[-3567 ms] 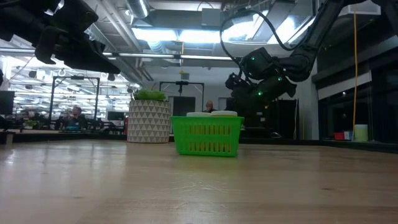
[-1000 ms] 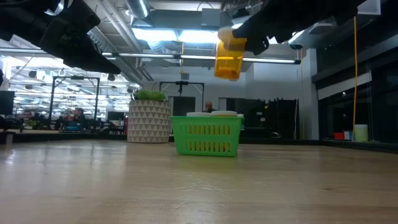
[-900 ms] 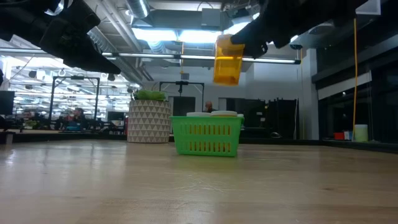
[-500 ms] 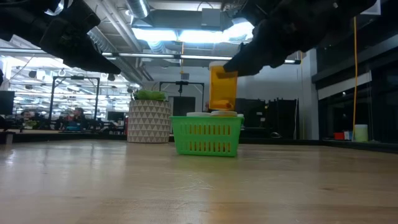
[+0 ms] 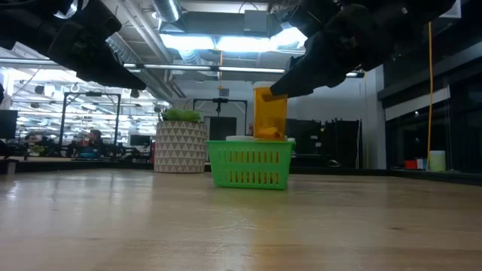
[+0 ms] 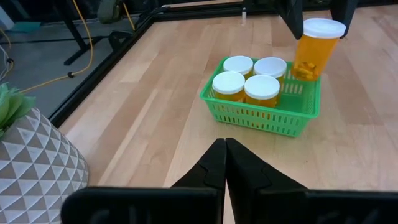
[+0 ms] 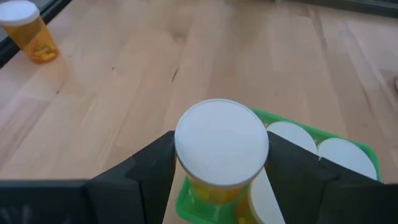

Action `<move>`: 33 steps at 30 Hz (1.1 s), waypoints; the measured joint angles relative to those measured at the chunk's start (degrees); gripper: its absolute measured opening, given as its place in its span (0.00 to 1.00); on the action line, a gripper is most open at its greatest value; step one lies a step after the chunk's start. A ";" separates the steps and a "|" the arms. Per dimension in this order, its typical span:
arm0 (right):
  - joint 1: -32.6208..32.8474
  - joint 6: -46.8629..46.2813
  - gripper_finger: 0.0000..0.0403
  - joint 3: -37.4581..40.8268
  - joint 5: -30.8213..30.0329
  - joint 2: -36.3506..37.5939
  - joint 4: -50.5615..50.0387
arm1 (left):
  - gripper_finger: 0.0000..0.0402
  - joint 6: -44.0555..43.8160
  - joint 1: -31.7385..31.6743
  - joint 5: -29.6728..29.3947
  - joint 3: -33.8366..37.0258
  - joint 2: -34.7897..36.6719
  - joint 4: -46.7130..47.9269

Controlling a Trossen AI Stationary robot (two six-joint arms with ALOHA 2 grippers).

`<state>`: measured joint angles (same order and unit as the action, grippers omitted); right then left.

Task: Pick and place pill bottles into a basket
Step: Put the orange pill bottle into the green basket

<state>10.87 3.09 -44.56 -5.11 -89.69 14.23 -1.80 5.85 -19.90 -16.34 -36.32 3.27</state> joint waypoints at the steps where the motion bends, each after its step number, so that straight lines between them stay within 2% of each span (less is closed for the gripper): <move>1: 0.00 0.00 0.57 0.00 0.01 0.00 -0.28 | 0.01 0.00 0.00 0.02 0.00 0.00 0.00; 33: -0.26 -0.96 0.57 0.04 -1.94 -4.83 1.07 | 0.00 -0.48 0.00 0.02 0.02 -0.22 1.25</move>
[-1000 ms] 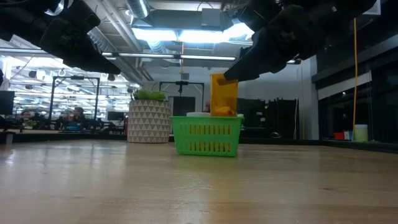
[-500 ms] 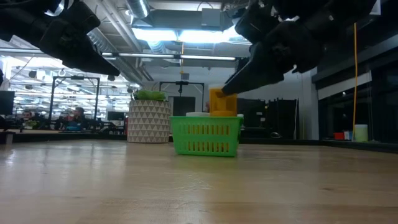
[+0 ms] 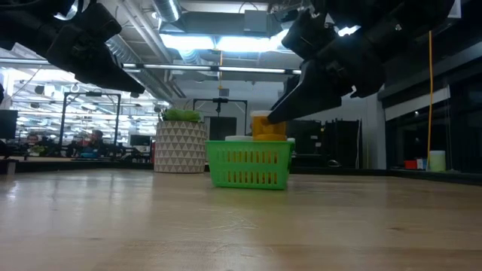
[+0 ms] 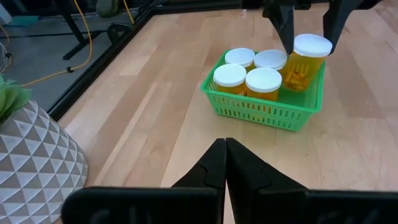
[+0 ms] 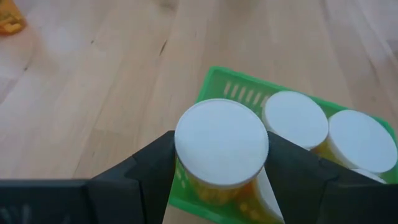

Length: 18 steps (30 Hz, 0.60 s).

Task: Pick and place pill bottles into a basket
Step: Put the orange pill bottle into the green basket

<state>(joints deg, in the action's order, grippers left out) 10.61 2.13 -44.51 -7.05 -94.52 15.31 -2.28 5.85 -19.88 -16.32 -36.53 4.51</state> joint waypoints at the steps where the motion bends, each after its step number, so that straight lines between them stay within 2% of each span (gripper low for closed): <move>1: 0.00 -0.02 0.57 0.00 0.02 0.00 -0.25 | 0.00 0.00 0.00 0.00 0.00 0.00 0.00; 18: 0.00 -0.11 0.57 -0.04 0.02 -2.58 1.34 | 0.01 0.00 -0.01 0.00 0.00 0.00 0.02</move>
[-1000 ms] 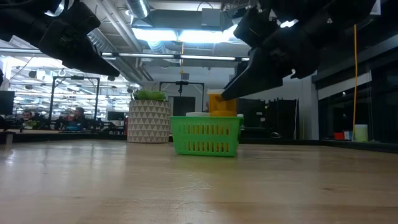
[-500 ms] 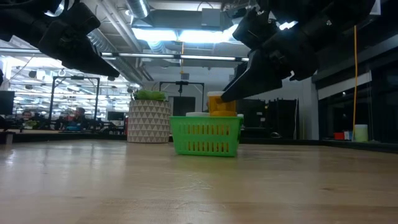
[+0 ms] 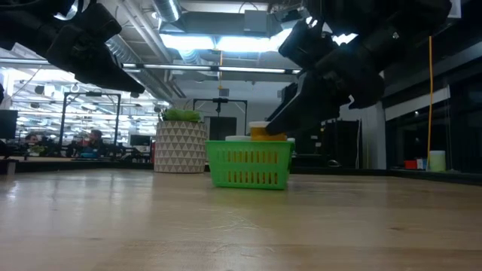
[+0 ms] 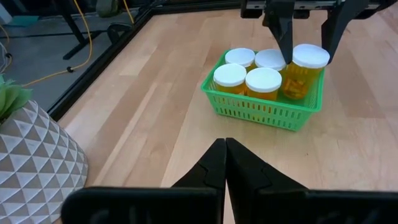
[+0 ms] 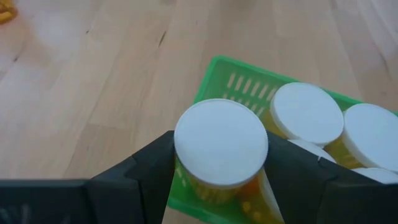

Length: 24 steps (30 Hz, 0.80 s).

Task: Pick and place pill bottles into a basket
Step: Put the orange pill bottle into the green basket

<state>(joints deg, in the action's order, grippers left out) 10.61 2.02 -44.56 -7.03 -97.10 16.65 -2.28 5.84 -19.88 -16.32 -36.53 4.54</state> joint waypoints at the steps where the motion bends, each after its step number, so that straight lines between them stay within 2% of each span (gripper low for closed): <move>1: 0.00 0.21 0.57 0.00 0.02 0.00 0.14 | 0.00 0.00 0.01 0.00 0.00 0.00 0.02; 24: 0.02 3.02 0.57 -0.04 0.02 0.15 -2.14 | 0.01 -0.59 0.05 0.02 0.00 0.00 0.22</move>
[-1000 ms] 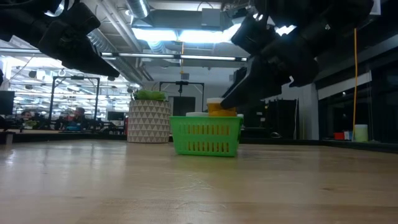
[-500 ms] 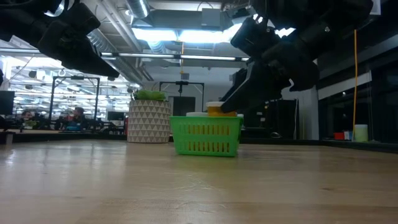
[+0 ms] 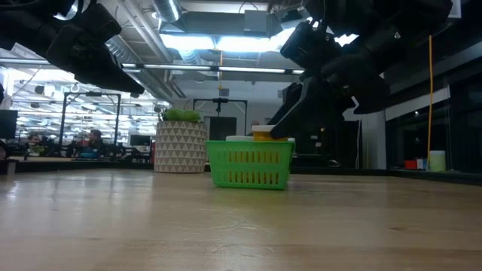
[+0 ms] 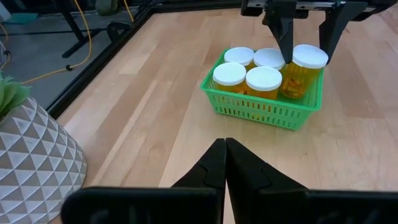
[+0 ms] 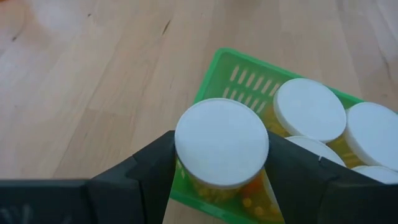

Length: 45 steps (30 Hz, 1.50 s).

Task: Pick and place pill bottles into a basket
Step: Put the orange pill bottle into the green basket

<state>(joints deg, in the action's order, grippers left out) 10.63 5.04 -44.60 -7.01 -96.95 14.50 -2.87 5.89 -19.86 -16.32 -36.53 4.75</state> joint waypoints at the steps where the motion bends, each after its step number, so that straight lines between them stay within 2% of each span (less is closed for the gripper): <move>1: 0.00 0.08 0.57 0.00 0.00 0.00 -0.02 | 0.00 0.00 0.00 0.00 0.00 0.00 0.00; 8: 0.00 0.70 0.59 0.00 0.00 0.00 -0.30 | 0.01 0.00 0.00 0.02 0.00 0.00 0.00; 20: 0.00 1.28 0.72 0.00 0.15 0.01 -0.72 | 0.00 0.00 0.00 0.00 0.00 0.00 0.02; 29: -0.02 -0.29 0.71 -0.44 0.12 3.13 -6.12 | 0.01 -0.31 0.00 0.00 0.00 0.00 0.24; 39: 0.11 -0.22 0.71 -0.46 0.11 3.81 -4.97 | 0.01 -0.44 0.00 0.42 0.00 0.02 0.24; 45: 0.09 -0.02 0.71 -0.48 1.06 8.40 -6.25 | 0.01 -0.44 0.00 0.43 0.00 0.02 0.22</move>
<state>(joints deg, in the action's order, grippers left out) 10.73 5.02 -45.08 -5.95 -88.55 8.26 -3.31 5.89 -19.42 -16.32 -36.51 4.97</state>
